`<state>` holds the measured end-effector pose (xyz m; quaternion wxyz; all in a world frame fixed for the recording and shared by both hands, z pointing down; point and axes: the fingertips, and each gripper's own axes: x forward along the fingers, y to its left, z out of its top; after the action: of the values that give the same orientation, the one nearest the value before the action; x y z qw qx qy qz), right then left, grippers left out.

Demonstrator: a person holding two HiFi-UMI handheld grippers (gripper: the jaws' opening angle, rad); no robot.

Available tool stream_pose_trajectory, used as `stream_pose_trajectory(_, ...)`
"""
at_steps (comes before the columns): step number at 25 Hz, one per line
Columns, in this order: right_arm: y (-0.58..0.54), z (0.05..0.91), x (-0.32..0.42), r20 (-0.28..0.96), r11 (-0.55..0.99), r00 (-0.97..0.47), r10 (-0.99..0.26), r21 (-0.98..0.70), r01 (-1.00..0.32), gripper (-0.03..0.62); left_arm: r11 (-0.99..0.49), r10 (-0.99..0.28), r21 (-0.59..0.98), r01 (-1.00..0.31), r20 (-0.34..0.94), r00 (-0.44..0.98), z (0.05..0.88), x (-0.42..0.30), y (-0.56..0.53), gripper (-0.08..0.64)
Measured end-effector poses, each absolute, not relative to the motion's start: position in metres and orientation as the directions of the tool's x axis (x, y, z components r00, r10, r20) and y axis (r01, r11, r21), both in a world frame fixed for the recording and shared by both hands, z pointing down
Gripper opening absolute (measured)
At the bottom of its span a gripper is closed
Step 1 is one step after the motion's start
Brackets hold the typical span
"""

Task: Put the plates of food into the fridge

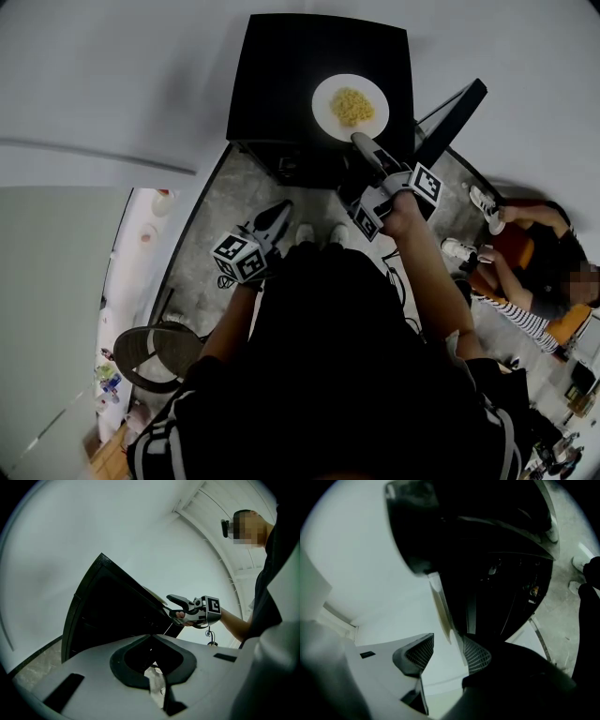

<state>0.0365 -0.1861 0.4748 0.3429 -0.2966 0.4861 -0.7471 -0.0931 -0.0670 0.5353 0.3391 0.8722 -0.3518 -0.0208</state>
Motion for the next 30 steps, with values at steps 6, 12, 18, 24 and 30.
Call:
stream_pose_trajectory(6, -0.181, 0.479, 0.035, 0.132, -0.312, -0.632, -0.764, -0.932, 0.182, 0.124, -0.525, -0.62, 0.61, -0.594, 0.204, 0.758, 0.538, -0.093, -0.066, 0.025)
stream_pose_trajectory(12, -0.184, 0.469, 0.036, 0.11, -0.3, -0.608, -0.786, -0.928, 0.22, 0.132, -0.523, -0.611, 0.616, -0.589, 0.21, 0.763, 0.542, -0.095, -0.064, 0.025)
stream_pose_trajectory(18, -0.185, 0.463, 0.031, 0.103, -0.301, -0.622, -0.776, -0.927, 0.223, 0.143, -0.526, -0.605, 0.622, -0.58, 0.206, 0.769, 0.544, -0.093, -0.061, 0.025)
stream_pose_trajectory(24, -0.184, 0.46, 0.03, 0.111, -0.315, -0.624, -0.773, -0.922, 0.226, 0.132, -0.53, -0.598, 0.626, -0.572, 0.202, 0.775, 0.542, -0.093, -0.058, 0.025)
stream_pose_trajectory(30, -0.183, 0.464, 0.031, 0.135, -0.322, -0.633, -0.763, -0.928, 0.19, 0.035, -0.525, -0.595, 0.634, -0.567, 0.204, 0.778, 0.543, -0.09, -0.056, 0.025)
